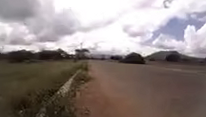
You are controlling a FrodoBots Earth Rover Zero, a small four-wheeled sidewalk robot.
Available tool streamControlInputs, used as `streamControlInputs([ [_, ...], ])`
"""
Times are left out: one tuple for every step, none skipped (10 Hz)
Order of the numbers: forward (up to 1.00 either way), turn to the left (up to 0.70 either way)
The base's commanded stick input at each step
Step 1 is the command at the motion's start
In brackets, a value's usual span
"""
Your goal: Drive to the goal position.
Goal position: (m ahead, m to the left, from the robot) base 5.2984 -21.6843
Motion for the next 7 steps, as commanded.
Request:
streamControlInputs([
  [0.00,-0.70],
  [0.00,-0.70],
  [0.00,-0.70],
  [0.00,-0.70],
  [0.00,-0.70],
  [0.00,-0.70],
  [0.00,-0.70],
])
